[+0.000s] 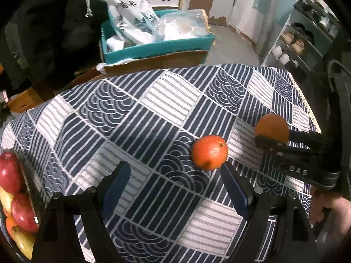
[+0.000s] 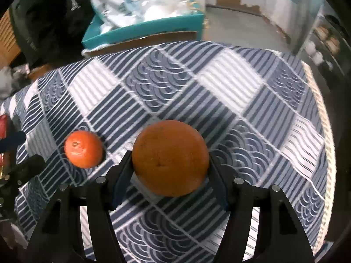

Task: Organize fruits
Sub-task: 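Close the right tool on the large orange while the left tool approaches the small orange, then close the left tool on the small orange while the right tool holds the large orange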

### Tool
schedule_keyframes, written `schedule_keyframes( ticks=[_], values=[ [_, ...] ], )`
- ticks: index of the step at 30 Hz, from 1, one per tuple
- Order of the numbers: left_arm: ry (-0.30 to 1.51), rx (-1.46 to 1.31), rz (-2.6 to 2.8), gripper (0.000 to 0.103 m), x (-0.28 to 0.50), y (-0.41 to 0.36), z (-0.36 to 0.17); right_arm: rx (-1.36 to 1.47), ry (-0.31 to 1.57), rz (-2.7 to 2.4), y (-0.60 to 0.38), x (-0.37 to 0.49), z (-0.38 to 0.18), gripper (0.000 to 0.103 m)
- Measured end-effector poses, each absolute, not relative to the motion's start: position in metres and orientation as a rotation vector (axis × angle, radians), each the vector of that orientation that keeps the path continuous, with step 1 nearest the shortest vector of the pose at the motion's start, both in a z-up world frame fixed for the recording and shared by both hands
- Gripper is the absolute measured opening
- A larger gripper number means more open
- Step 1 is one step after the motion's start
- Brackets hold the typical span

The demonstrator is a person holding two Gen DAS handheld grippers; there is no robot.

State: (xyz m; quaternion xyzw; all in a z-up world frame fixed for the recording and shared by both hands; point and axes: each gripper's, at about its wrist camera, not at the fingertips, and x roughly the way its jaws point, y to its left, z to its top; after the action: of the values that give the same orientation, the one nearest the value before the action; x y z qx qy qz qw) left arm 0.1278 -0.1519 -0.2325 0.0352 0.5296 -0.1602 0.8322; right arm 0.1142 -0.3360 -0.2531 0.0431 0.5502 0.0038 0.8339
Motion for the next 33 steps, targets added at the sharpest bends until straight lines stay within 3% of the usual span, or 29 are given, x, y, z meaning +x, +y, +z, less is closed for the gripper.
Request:
schedule_keyframes(
  ticks=[16, 22, 26, 33],
  values=[
    [1.154, 0.057, -0.36, 0.085, 0.141, -0.191, -0.253, 0.147, 1.146, -0.05, -0.36, 0.1, -0.245, 0.065],
    [1.181, 0.071, -0.353, 0.073, 0.146, -0.198, -0.264, 0.143, 1.14, -0.05, -0.358, 0.102, -0.243, 0.065],
    [1.213, 0.037, -0.391, 0.048, 0.149, -0.198, -0.27, 0.134, 1.136, -0.049, -0.356, 0.103, -0.242, 0.065],
    [1.207, 0.078, -0.384, 0.046, 0.144, -0.196, -0.265, 0.128, 1.13, -0.044, -0.351, 0.105, -0.239, 0.065]
  ],
)
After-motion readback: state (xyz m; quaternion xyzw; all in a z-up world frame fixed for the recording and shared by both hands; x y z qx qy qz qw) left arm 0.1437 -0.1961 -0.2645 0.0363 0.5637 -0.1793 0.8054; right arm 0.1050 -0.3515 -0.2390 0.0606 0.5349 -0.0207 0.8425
